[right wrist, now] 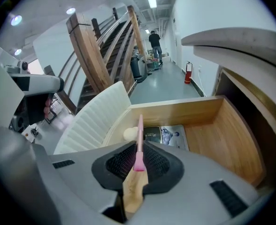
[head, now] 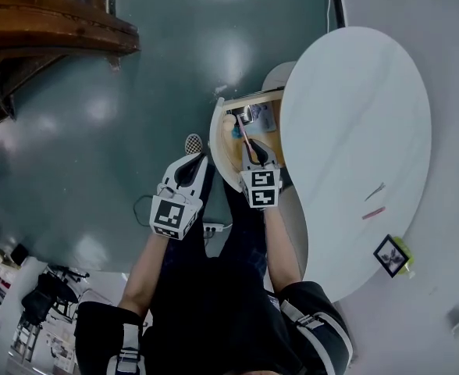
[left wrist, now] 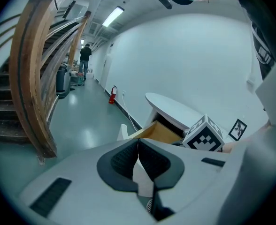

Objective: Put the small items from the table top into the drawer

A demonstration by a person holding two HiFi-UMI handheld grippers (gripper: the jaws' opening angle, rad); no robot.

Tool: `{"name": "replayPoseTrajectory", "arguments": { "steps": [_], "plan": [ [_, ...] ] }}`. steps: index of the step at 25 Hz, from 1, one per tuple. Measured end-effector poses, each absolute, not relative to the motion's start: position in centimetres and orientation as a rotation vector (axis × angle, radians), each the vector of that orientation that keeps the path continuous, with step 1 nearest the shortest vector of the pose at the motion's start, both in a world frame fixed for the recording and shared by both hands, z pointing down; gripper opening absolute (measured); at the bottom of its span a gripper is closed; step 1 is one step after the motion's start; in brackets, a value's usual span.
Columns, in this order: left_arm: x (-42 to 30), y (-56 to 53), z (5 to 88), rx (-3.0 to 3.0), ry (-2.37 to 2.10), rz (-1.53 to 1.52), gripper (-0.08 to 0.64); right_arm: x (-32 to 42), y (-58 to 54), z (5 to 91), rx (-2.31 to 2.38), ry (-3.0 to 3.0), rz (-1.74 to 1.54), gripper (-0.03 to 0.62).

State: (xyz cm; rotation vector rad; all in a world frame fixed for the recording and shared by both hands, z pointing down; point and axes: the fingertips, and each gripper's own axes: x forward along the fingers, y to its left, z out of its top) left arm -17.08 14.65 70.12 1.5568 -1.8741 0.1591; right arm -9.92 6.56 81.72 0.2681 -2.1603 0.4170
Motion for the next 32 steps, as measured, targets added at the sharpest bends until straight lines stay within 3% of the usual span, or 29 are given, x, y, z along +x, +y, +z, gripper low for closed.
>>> {"name": "replayPoseTrajectory", "arguments": {
  "steps": [15,17,19,32],
  "plan": [
    [-18.2,13.3,70.3,1.583,-1.88,0.152,0.02,-11.4,5.5,83.0,0.262,-2.147,0.426,0.066],
    [-18.0,13.4,70.4,1.584,-1.874,0.148,0.02,-11.4,5.8,83.0,0.24,-2.157,0.442,0.076],
    [-18.1,13.2,70.1,1.591,-1.882,0.148,0.02,-11.6,6.2,82.7,0.218,-2.171,0.453,0.144],
    [-17.5,13.7,68.6,1.614,-1.9,0.148,0.02,-11.6,6.5,80.5,0.24,-2.208,0.42,0.147]
  ]
}}
